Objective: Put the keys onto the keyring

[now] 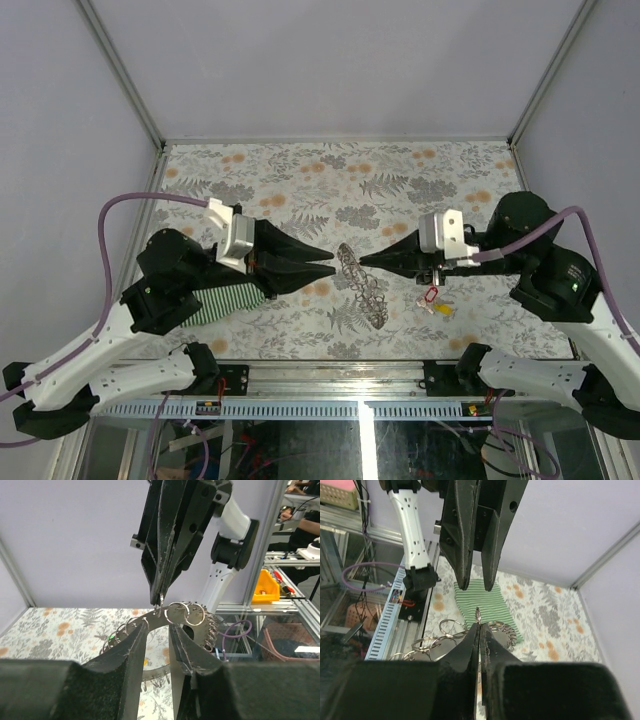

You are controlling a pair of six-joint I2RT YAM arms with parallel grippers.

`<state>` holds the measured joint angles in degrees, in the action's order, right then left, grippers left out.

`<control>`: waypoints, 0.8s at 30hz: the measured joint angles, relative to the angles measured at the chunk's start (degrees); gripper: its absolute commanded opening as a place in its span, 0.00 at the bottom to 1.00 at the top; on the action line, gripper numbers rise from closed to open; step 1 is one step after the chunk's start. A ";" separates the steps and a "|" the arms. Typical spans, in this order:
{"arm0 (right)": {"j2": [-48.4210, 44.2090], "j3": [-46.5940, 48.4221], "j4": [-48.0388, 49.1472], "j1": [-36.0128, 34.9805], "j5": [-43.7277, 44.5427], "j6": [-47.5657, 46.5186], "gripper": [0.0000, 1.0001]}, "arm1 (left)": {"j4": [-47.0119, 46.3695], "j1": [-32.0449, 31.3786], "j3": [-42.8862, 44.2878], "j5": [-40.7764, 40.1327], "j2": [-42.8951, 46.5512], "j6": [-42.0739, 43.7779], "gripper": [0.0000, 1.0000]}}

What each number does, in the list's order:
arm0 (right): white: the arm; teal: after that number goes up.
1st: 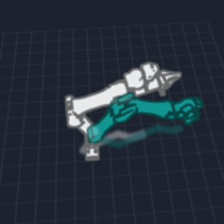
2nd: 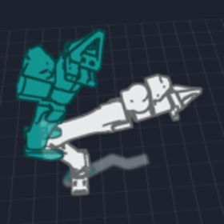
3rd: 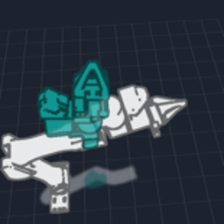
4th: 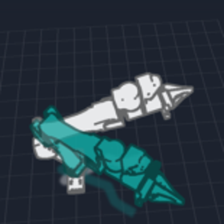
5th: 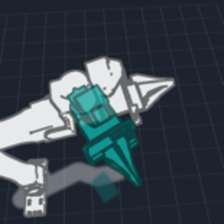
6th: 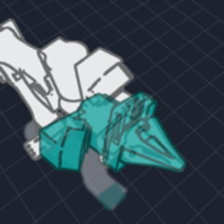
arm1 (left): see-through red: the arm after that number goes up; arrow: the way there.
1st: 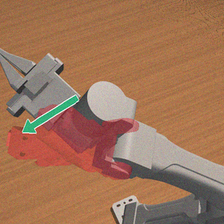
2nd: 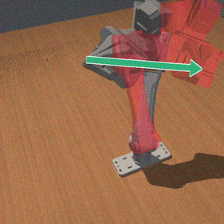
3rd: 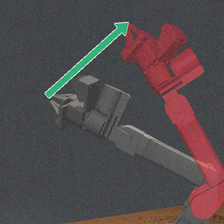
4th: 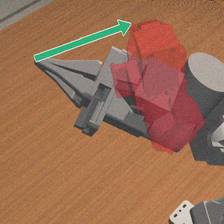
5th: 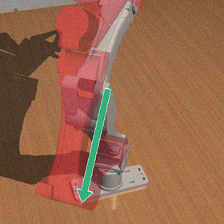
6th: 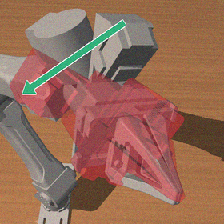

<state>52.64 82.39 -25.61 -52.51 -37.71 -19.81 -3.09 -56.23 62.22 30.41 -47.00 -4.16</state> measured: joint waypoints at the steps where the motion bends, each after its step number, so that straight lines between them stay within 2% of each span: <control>1: 0.61 1.18 -1.79 0.00 0.66 -0.24 0.00 | 0.68 0.00 0.24 -0.42 -0.22 0.35 0.27; 16: 14.84 20.83 -31.47 0.00 10.86 -0.09 0.00 | 5.75 0.00 0.87 -4.76 -3.45 2.32 0.30; 24: 18.45 24.00 -38.73 0.00 13.22 0.33 0.00 | 5.40 0.00 -0.68 -5.40 -5.31 2.19 0.27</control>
<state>71.09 106.39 -64.34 -52.51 -24.49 -19.49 2.31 -56.23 61.54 25.02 -52.31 -1.98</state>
